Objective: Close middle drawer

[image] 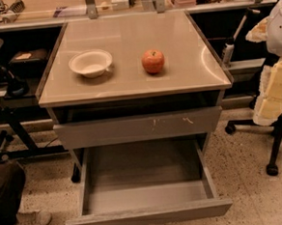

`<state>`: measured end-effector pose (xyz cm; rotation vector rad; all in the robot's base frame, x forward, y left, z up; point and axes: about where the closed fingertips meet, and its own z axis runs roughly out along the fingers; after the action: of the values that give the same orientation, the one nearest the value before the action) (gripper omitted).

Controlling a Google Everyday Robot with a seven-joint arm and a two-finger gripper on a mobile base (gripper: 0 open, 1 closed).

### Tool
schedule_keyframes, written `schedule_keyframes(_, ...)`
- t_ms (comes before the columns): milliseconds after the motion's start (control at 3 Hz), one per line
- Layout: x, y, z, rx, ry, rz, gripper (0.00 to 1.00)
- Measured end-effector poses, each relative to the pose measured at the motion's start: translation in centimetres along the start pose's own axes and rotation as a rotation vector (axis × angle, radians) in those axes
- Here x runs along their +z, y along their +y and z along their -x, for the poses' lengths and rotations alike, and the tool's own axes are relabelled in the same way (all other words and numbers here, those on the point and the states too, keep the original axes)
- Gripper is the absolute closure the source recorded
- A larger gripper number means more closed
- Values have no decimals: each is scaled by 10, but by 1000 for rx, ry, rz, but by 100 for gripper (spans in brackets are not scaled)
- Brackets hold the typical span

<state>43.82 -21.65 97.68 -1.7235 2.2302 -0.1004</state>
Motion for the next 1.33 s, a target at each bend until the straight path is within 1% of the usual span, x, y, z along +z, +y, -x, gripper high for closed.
schedule_keyframes(333,0,0,0,0,0,0,0)
schedule_keyframes(667,0,0,0,0,0,0,19)
schedule_keyframes(1333,0,0,0,0,0,0,65)
